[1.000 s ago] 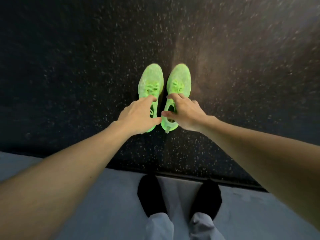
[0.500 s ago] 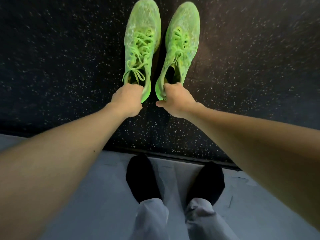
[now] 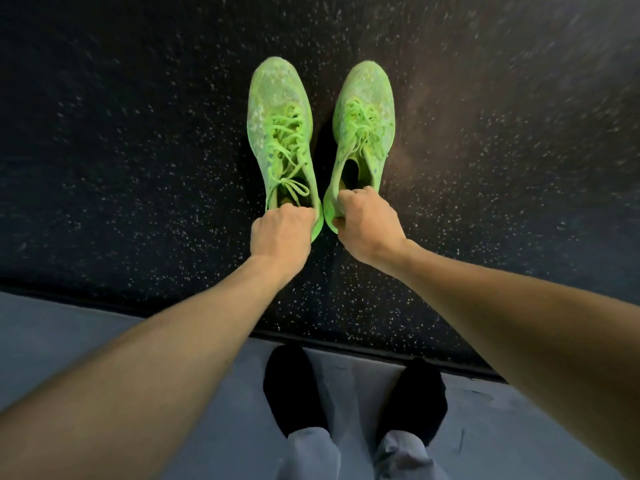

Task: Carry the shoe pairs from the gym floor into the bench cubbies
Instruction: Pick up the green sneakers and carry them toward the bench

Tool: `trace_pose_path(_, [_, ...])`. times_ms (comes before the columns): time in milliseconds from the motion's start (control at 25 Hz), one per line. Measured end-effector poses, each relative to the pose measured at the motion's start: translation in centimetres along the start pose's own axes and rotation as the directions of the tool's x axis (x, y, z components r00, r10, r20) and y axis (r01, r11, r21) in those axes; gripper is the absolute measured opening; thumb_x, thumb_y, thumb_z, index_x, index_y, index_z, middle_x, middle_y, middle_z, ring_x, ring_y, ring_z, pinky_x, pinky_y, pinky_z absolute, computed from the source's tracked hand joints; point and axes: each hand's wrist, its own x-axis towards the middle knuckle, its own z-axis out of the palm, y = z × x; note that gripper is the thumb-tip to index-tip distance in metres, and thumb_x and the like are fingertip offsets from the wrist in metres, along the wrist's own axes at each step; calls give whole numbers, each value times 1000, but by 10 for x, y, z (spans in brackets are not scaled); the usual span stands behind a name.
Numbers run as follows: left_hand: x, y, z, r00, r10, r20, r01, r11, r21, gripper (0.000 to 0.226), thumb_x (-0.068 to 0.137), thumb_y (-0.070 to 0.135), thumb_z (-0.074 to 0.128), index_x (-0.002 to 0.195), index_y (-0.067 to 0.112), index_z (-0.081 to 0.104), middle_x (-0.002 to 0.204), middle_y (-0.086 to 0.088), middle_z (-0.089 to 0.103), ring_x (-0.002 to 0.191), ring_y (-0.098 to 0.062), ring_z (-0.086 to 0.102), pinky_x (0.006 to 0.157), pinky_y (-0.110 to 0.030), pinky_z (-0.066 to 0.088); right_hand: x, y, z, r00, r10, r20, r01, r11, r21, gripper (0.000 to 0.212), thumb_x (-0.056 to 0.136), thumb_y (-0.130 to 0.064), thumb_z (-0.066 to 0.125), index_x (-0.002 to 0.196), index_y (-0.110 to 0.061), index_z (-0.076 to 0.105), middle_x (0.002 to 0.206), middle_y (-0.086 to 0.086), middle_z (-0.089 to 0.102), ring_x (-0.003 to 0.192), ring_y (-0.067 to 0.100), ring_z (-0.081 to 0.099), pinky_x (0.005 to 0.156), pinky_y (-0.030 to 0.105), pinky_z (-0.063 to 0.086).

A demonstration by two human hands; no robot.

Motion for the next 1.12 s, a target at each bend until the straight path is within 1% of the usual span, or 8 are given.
trace_pose_path(200, [2,7,-123,992,14,-123,-9,999,40,7,96,18,53,96,19,59,92,-6,62,89,-31,61,62,-35,35,8,-34,-119,990,-70,-120,68,997,-20,22,84,-6,57,73,-13,39,80,2,48,88,24,43,61,32,32])
trace_pose_path(360, [-9,22,-258,973,34,-229,-14,996,88,4,94,20,55,94,22,59,87,-3,62,88,-30,63,61,-34,34,6,-72,-250,960,-151,-237,132,987,-97,22,84,-7,58,76,-15,40,88,6,57,93,26,46,61,36,40])
trace_pose_path(520, [-29,38,-400,928,58,-368,-11,992,129,6,94,21,57,98,25,58,89,-2,64,87,-28,63,59,-33,35,-7,-116,-383,913,-210,-349,177,976,-125,24,83,-10,60,76,-17,38,90,7,59,95,27,47,61,34,36])
trace_pose_path(640, [-59,54,-525,859,104,-502,-12,983,183,7,94,20,56,98,26,58,89,-2,65,86,-28,64,58,-32,35,-24,-159,-497,847,-255,-467,209,967,-149,15,84,-12,59,77,-16,46,91,6,60,96,27,48,64,35,40])
trace_pose_path(760, [-102,70,-643,776,148,-613,-20,977,211,8,95,19,54,98,26,58,91,-2,65,88,-29,63,60,-33,35,-54,-204,-604,755,-330,-566,261,944,-201,7,83,-9,57,80,-14,52,91,6,61,95,27,49,66,38,45])
trace_pose_path(880, [-148,82,-739,683,178,-709,-20,974,225,8,96,25,52,96,24,60,91,-3,65,89,-30,62,61,-34,35,-85,-247,-697,671,-400,-624,320,916,-243,7,81,-10,58,77,-13,53,85,9,61,90,30,50,66,45,50])
trace_pose_path(960, [-188,90,-802,635,187,-750,-39,977,211,9,96,26,52,96,23,60,93,-5,64,90,-32,62,61,-35,36,-115,-277,-761,629,-427,-650,342,902,-262,4,78,-10,58,77,-12,55,85,11,61,91,34,51,68,48,50])
trace_pose_path(1120, [-268,99,-903,570,228,-789,-75,971,226,11,95,25,52,100,19,61,96,-9,64,92,-34,60,64,-36,37,-189,-337,-861,525,-466,-712,341,882,-326,6,79,-10,60,83,-13,58,93,12,63,99,33,51,71,41,48])
